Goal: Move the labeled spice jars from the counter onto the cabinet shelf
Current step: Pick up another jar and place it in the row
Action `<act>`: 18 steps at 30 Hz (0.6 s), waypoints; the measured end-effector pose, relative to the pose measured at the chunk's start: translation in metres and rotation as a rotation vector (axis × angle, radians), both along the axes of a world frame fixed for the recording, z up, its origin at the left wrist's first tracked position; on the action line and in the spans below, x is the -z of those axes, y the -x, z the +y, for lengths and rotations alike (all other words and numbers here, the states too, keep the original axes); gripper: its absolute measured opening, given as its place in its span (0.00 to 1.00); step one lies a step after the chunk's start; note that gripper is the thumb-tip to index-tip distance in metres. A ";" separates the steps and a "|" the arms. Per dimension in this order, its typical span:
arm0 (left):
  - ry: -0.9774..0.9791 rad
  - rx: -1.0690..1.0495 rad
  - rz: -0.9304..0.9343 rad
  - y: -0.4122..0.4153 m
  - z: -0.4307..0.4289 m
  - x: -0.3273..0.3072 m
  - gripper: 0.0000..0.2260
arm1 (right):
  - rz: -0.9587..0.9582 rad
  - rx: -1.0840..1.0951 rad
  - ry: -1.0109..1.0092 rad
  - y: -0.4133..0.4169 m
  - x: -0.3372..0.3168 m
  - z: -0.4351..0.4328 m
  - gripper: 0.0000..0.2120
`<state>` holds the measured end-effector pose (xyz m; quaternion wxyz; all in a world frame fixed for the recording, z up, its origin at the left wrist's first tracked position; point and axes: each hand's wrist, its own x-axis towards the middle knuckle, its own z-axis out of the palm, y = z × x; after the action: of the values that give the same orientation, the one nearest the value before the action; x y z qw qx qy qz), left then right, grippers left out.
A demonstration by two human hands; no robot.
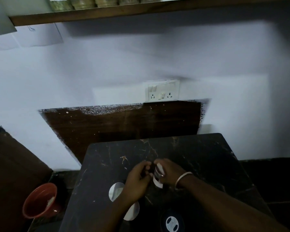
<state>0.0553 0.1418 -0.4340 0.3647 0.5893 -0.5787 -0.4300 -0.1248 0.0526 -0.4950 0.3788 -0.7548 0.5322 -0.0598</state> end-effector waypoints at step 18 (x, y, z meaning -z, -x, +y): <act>0.208 0.099 0.743 0.032 0.002 -0.151 0.25 | -1.302 0.278 0.195 -0.014 -0.209 0.079 0.24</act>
<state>0.0238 0.1440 -0.2833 0.5861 0.3245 -0.4754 -0.5703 -0.1109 0.1315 -0.2856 0.5414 -0.5199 0.2797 -0.5986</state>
